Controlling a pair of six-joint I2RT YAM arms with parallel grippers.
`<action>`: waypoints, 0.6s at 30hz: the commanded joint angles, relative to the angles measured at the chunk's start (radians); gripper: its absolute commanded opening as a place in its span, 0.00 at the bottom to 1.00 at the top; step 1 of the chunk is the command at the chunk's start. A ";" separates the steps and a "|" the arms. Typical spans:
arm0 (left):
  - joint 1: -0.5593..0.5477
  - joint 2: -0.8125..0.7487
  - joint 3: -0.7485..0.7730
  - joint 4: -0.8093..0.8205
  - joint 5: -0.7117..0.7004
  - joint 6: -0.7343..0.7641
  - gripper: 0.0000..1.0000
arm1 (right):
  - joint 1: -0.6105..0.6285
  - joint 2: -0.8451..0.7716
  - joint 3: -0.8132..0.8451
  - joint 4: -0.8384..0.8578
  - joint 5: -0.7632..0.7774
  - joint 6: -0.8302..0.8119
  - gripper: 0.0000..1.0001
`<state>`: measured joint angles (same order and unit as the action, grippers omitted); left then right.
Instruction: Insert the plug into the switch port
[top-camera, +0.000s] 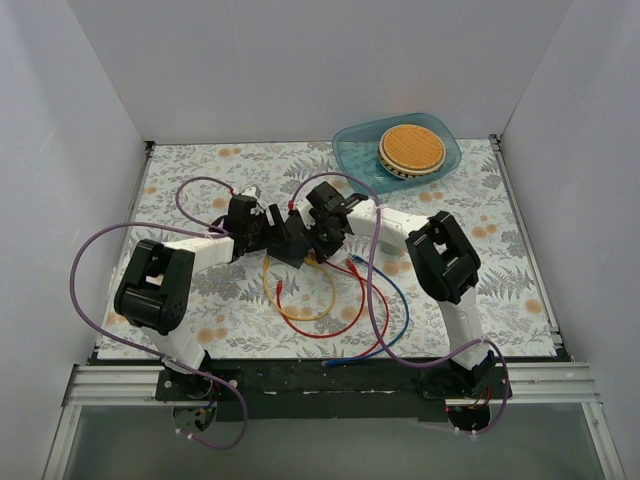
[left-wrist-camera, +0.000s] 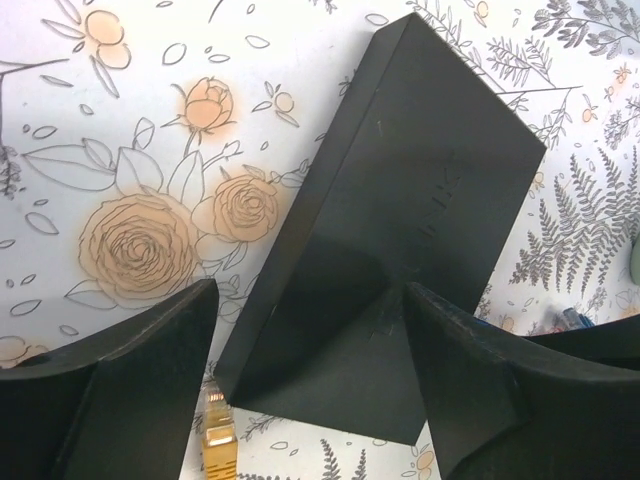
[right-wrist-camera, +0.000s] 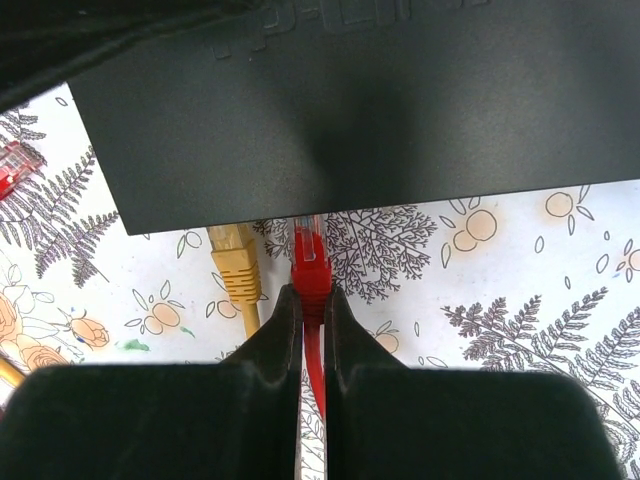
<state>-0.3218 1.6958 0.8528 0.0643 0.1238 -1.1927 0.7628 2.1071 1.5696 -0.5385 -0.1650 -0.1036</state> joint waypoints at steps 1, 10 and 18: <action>0.006 -0.059 -0.034 0.028 -0.013 0.027 0.72 | 0.009 0.027 0.043 -0.058 -0.002 0.016 0.01; 0.006 -0.058 -0.086 0.100 0.046 0.051 0.73 | 0.009 0.037 0.084 -0.087 0.065 0.016 0.01; 0.006 -0.044 -0.092 0.124 0.099 0.077 0.73 | 0.012 0.011 0.102 -0.066 0.102 0.018 0.01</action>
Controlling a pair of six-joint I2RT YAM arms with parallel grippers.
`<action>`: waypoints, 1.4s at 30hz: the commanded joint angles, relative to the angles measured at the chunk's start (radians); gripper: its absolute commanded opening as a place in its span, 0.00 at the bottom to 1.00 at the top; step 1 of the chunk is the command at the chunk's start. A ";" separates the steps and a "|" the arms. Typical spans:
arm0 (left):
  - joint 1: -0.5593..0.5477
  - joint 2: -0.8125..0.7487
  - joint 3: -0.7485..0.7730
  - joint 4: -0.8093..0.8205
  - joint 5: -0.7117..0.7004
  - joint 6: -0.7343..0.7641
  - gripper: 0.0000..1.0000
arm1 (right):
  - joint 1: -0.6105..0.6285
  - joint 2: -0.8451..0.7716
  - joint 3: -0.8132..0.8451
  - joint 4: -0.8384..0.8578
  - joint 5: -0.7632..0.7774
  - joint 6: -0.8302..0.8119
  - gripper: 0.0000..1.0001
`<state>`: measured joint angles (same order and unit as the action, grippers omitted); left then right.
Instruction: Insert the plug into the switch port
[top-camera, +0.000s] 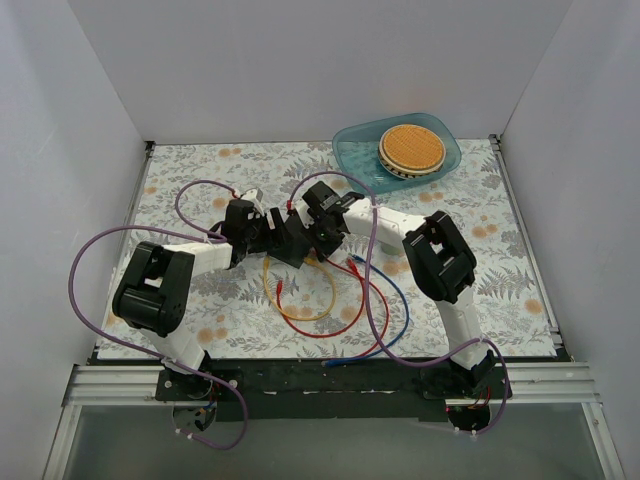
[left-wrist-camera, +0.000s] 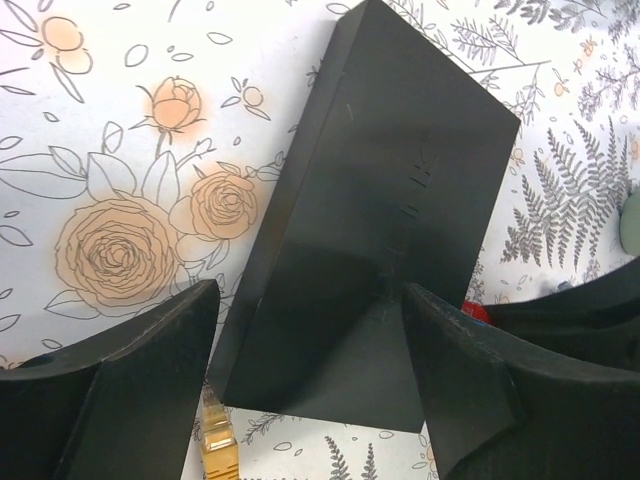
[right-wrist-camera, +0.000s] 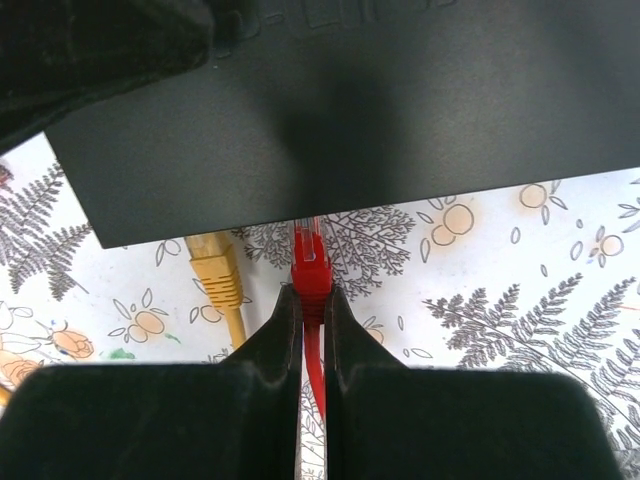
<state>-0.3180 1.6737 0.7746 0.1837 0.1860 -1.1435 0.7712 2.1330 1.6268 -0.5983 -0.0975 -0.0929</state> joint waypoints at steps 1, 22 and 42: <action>0.002 -0.022 -0.015 0.003 0.038 0.030 0.73 | 0.004 -0.016 0.050 -0.003 0.041 0.005 0.01; 0.002 -0.023 -0.021 0.017 0.066 0.002 0.71 | 0.040 0.013 0.067 -0.003 0.028 0.018 0.01; 0.002 -0.025 -0.034 0.056 0.153 0.050 0.70 | 0.049 -0.090 -0.093 0.264 -0.048 -0.082 0.01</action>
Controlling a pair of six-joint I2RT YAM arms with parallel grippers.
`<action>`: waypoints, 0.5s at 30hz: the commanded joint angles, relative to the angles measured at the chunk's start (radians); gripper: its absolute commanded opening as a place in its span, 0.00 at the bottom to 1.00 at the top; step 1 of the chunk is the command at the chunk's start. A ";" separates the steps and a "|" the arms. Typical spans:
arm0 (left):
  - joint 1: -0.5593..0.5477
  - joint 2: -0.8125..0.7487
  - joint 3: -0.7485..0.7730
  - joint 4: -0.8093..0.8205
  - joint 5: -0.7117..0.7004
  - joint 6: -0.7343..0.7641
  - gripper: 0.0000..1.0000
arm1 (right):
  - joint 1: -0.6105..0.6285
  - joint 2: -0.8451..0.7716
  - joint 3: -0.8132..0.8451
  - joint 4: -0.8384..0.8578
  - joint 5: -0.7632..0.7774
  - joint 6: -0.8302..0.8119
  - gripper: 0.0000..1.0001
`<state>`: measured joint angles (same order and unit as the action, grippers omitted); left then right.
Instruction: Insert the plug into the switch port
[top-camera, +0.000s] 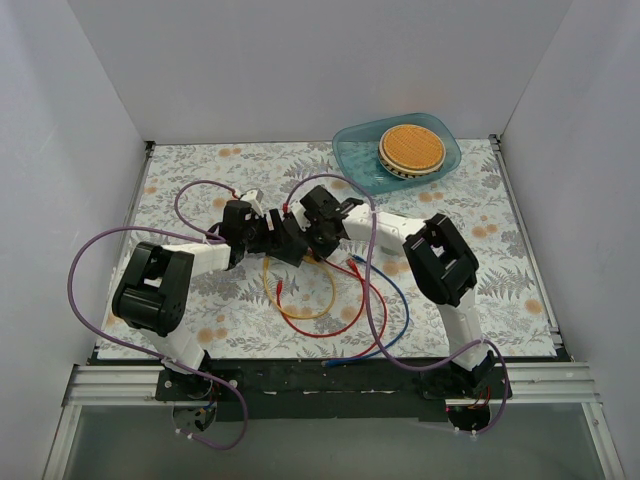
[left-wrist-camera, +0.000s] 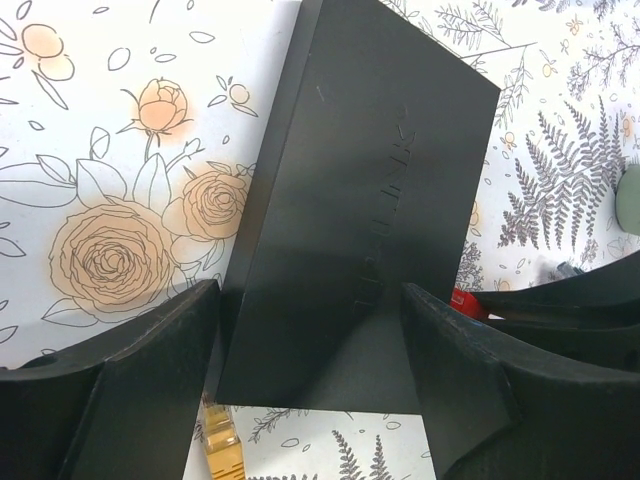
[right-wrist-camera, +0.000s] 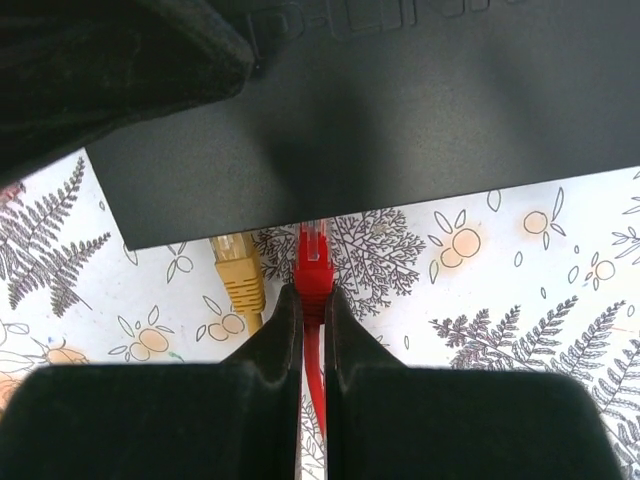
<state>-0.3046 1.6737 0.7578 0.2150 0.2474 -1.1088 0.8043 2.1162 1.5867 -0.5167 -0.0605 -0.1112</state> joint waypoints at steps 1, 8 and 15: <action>-0.013 -0.022 -0.014 0.026 0.096 0.015 0.70 | 0.018 -0.076 -0.057 0.188 -0.090 -0.070 0.01; -0.011 -0.022 -0.018 0.038 0.124 0.018 0.71 | 0.036 -0.079 -0.065 0.179 -0.117 -0.130 0.01; -0.011 -0.038 -0.034 0.046 0.148 0.021 0.70 | 0.039 -0.050 -0.027 0.156 -0.073 -0.110 0.01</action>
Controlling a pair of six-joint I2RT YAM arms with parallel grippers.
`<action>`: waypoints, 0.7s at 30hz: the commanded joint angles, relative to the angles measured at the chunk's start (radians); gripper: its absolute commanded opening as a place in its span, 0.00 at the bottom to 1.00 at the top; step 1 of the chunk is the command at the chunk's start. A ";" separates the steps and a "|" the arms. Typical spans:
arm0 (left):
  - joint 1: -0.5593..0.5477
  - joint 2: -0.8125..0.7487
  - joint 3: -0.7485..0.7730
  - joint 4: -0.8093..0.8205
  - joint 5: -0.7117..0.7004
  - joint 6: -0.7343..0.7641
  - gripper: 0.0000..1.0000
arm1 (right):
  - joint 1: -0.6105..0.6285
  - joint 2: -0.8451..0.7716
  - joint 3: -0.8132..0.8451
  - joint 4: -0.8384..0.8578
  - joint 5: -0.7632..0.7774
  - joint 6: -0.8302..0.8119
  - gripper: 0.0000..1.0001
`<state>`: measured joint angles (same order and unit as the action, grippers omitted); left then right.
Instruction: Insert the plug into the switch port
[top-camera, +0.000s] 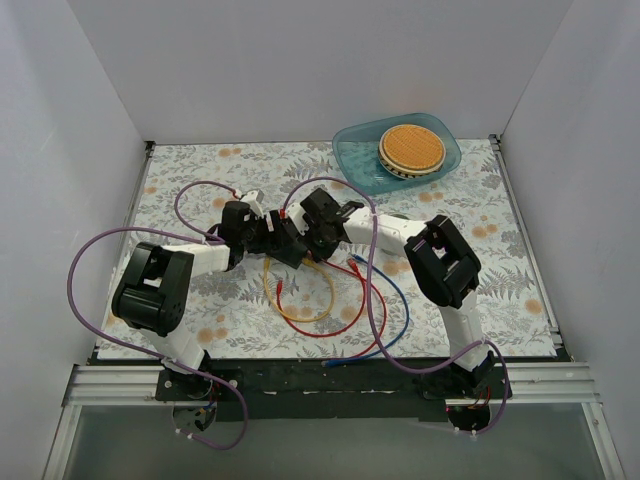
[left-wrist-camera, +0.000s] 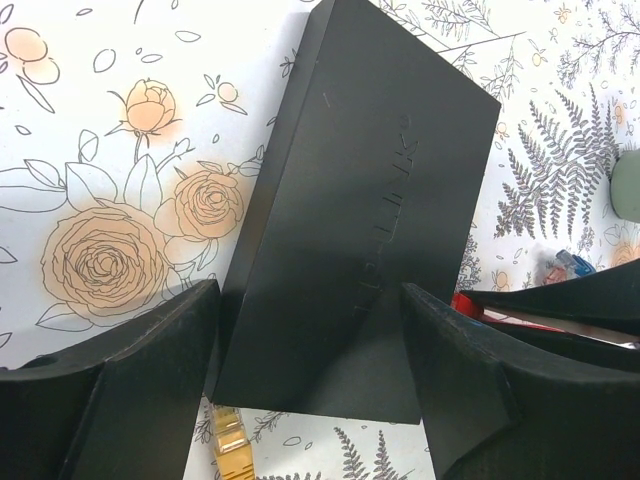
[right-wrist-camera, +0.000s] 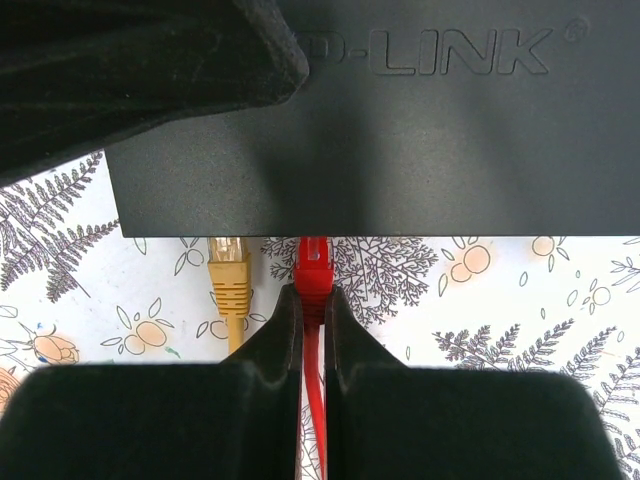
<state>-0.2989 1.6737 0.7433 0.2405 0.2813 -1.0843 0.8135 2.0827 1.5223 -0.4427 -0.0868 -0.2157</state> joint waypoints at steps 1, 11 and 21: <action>-0.017 -0.042 -0.021 0.022 0.117 -0.002 0.70 | 0.030 -0.015 0.041 0.082 -0.047 -0.002 0.01; -0.017 -0.058 -0.045 0.054 0.197 0.015 0.65 | 0.030 -0.062 -0.025 0.216 -0.071 0.019 0.01; -0.026 -0.089 -0.053 0.075 0.283 0.021 0.61 | 0.030 -0.070 0.010 0.237 -0.103 0.007 0.01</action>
<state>-0.2825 1.6550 0.6945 0.2909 0.3424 -1.0336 0.8146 2.0560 1.4746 -0.3931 -0.0883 -0.2096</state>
